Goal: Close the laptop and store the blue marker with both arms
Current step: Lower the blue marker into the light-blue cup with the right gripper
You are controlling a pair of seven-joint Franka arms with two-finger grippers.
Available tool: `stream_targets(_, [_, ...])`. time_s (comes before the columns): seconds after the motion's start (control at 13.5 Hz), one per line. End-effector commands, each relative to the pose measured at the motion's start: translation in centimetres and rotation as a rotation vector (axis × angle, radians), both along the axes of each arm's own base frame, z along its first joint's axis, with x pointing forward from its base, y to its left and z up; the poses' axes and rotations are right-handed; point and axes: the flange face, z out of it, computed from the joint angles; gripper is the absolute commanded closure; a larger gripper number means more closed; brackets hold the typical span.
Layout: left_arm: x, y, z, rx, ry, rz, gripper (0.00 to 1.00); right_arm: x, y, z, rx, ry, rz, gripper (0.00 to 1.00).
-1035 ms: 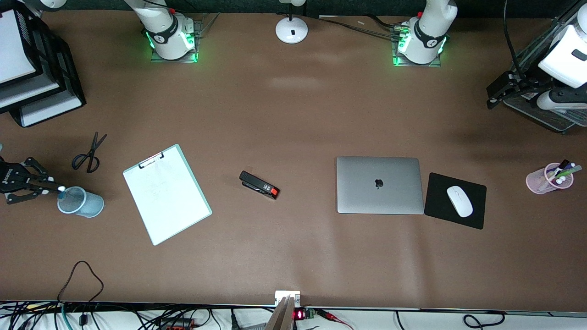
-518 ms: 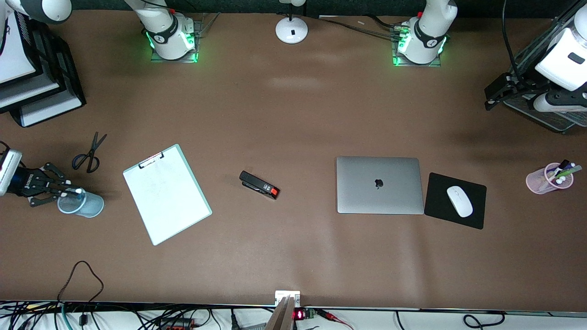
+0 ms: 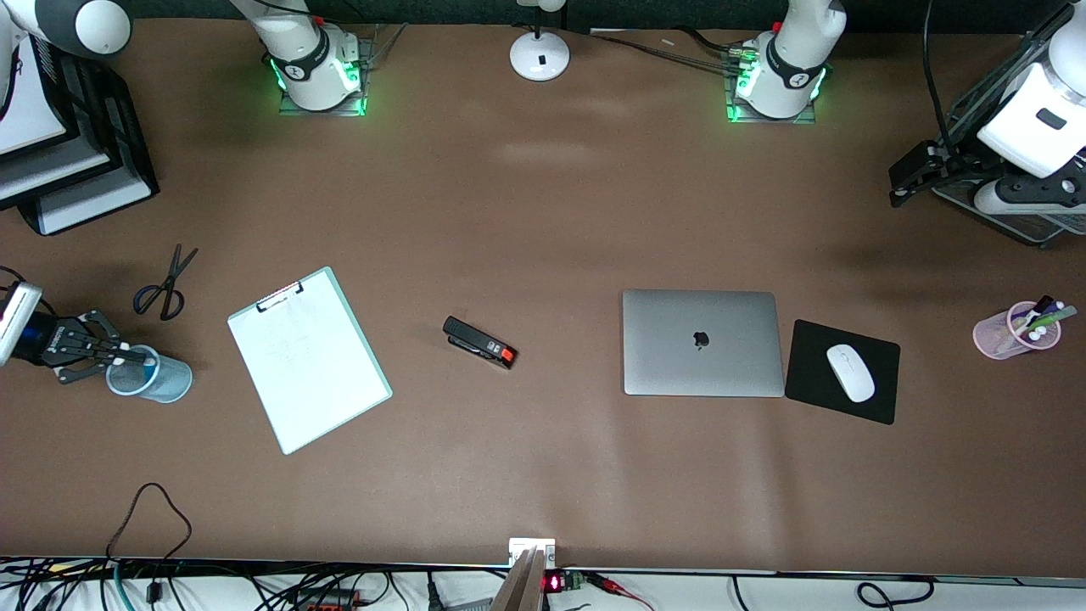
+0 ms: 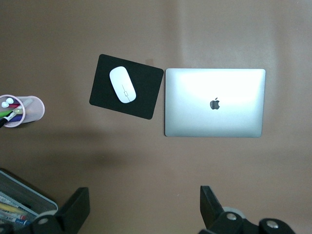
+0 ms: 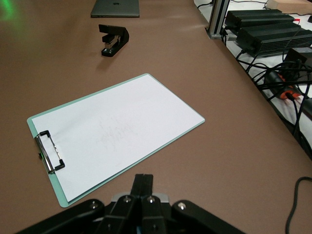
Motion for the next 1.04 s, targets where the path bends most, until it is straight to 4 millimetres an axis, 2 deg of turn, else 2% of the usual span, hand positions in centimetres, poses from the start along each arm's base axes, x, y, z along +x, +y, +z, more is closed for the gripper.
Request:
stream_targets(0.0, [0.0, -0.3, 0.1, -0.018, -0.008, -0.022, 0.00, 0.2, -1.0, -0.2, 0.023, -0.018, -0.022, 1.00])
stream_targets(0.15, [0.1, -0.3, 0.1, -0.018, -0.009, -0.023, 0.00, 0.1, -1.3, 0.3, 0.023, -0.018, -0.028, 1.00])
stream_targets(0.22, [0.1, -0.3, 0.1, -0.018, -0.009, -0.023, 0.00, 0.4, -1.3, 1.4, 0.019, -0.023, -0.027, 0.90])
stream_targets(0.3, [0.1, -0.3, 0.1, -0.018, -0.009, -0.022, 0.00, 0.6, -1.2, 2.5, 0.018, -0.003, -0.046, 0.31])
stream_targets(0.37, [0.0, -0.1, 0.0, -0.018, -0.006, -0.019, 0.00, 0.4, -1.3, 2.7, 0.026, 0.046, -0.074, 0.00])
stream_targets(0.52, [-0.2, -0.3, 0.2, -0.017, -0.005, -0.022, 0.00, 0.3, -1.2, 3.9, 0.032, 0.064, -0.078, 0.00])
stream_targets(0.67, [-0.1, -0.3, 0.3, -0.017, -0.008, -0.022, 0.00, -0.1, -1.1, 5.9, 0.012, 0.108, -0.080, 0.00])
stream_targets(0.74, [0.0, -0.3, 0.1, -0.018, -0.009, -0.022, 0.00, -0.4, -0.9, 7.8, -0.008, 0.158, -0.096, 0.00])
stream_targets(0.89, [0.5, -0.5, -0.8, -0.008, 0.003, -0.031, 0.00, -0.9, -0.5, 13.1, -0.080, 0.205, -0.141, 0.00])
stream_targets(0.96, [0.8, -0.6, -1.3, -0.006, 0.013, -0.033, 0.00, -1.2, -0.2, 14.8, -0.098, 0.235, -0.164, 0.00])
